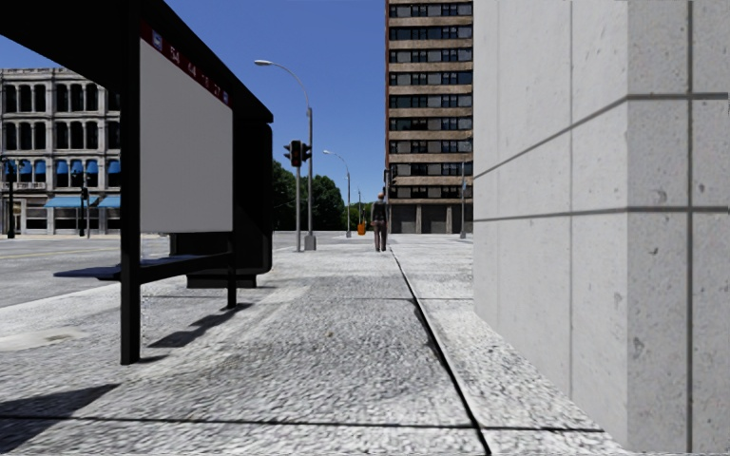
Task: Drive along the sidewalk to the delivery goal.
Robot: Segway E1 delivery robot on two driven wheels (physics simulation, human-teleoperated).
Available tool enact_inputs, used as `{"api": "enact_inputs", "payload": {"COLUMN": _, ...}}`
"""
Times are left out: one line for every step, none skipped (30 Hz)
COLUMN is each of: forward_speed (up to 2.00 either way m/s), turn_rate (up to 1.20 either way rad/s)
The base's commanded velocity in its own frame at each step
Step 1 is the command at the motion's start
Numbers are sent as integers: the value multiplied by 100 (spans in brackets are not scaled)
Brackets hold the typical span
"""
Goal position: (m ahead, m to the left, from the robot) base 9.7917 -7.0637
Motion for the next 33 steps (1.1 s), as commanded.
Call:
{"api": "enact_inputs", "payload": {"forward_speed": 185, "turn_rate": -47}}
{"api": "enact_inputs", "payload": {"forward_speed": 185, "turn_rate": -93}}
{"api": "enact_inputs", "payload": {"forward_speed": 185, "turn_rate": -99}}
{"api": "enact_inputs", "payload": {"forward_speed": 185, "turn_rate": -101}}
{"api": "enact_inputs", "payload": {"forward_speed": 185, "turn_rate": -101}}
{"api": "enact_inputs", "payload": {"forward_speed": 185, "turn_rate": -65}}
{"api": "enact_inputs", "payload": {"forward_speed": 185, "turn_rate": -10}}
{"api": "enact_inputs", "payload": {"forward_speed": 185, "turn_rate": 0}}
{"api": "enact_inputs", "payload": {"forward_speed": 185, "turn_rate": 0}}
{"api": "enact_inputs", "payload": {"forward_speed": 185, "turn_rate": 0}}
{"api": "enact_inputs", "payload": {"forward_speed": 185, "turn_rate": 0}}
{"api": "enact_inputs", "payload": {"forward_speed": 185, "turn_rate": 0}}
{"api": "enact_inputs", "payload": {"forward_speed": 185, "turn_rate": 0}}
{"api": "enact_inputs", "payload": {"forward_speed": 185, "turn_rate": 0}}
{"api": "enact_inputs", "payload": {"forward_speed": 185, "turn_rate": 0}}
{"api": "enact_inputs", "payload": {"forward_speed": 185, "turn_rate": 0}}
{"api": "enact_inputs", "payload": {"forward_speed": 185, "turn_rate": 0}}
{"api": "enact_inputs", "payload": {"forward_speed": 185, "turn_rate": 0}}
{"api": "enact_inputs", "payload": {"forward_speed": 185, "turn_rate": 0}}
{"api": "enact_inputs", "payload": {"forward_speed": 185, "turn_rate": 0}}
{"api": "enact_inputs", "payload": {"forward_speed": 185, "turn_rate": 0}}
{"api": "enact_inputs", "payload": {"forward_speed": 185, "turn_rate": 0}}
{"api": "enact_inputs", "payload": {"forward_speed": 185, "turn_rate": 0}}
{"api": "enact_inputs", "payload": {"forward_speed": 185, "turn_rate": 0}}
{"api": "enact_inputs", "payload": {"forward_speed": 185, "turn_rate": 0}}
{"api": "enact_inputs", "payload": {"forward_speed": 185, "turn_rate": 0}}
{"api": "enact_inputs", "payload": {"forward_speed": 185, "turn_rate": 0}}
{"api": "enact_inputs", "payload": {"forward_speed": 185, "turn_rate": 0}}
{"api": "enact_inputs", "payload": {"forward_speed": 185, "turn_rate": 0}}
{"api": "enact_inputs", "payload": {"forward_speed": 185, "turn_rate": 0}}
{"api": "enact_inputs", "payload": {"forward_speed": 185, "turn_rate": 0}}
{"api": "enact_inputs", "payload": {"forward_speed": 185, "turn_rate": 0}}
{"api": "enact_inputs", "payload": {"forward_speed": 185, "turn_rate": 0}}
